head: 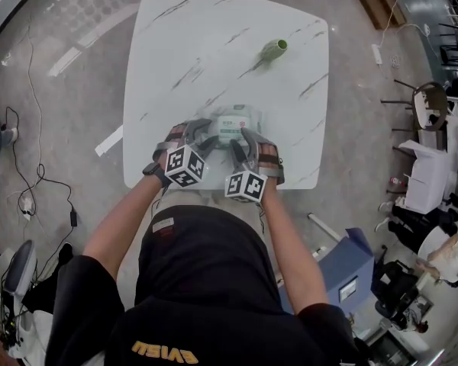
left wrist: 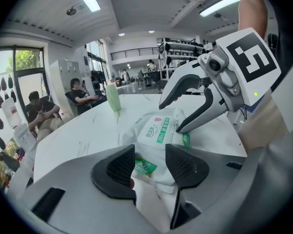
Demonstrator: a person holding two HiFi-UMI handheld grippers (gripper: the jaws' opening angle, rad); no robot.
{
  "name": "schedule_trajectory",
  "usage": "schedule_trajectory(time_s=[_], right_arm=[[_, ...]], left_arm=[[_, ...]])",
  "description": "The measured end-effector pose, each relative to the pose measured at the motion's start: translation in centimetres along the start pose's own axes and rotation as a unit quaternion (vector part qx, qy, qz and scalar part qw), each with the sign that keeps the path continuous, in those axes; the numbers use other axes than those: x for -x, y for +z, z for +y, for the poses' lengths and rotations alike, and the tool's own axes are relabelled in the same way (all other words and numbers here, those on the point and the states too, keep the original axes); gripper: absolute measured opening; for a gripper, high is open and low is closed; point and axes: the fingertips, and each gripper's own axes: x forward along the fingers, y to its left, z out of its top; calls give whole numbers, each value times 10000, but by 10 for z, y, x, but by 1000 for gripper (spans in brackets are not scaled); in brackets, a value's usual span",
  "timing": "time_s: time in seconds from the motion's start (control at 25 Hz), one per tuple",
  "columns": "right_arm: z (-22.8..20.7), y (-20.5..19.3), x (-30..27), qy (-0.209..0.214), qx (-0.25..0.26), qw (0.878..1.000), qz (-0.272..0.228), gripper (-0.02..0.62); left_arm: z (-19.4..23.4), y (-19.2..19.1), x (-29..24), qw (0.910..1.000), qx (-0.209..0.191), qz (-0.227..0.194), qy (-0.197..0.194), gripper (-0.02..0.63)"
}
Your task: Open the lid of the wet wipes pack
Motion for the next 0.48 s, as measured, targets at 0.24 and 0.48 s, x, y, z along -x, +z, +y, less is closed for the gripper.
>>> schedule_trajectory(time_s=[0.24,0.48], right_arm=[[3,1,-4,70,165,9998,56,215],[13,0,-8,367,384,9986,52,147]], left_arm=[[-3,-4,-6,9997,157,71,-184,198],[-6,-6,-10,9981,260,345,-442,191]])
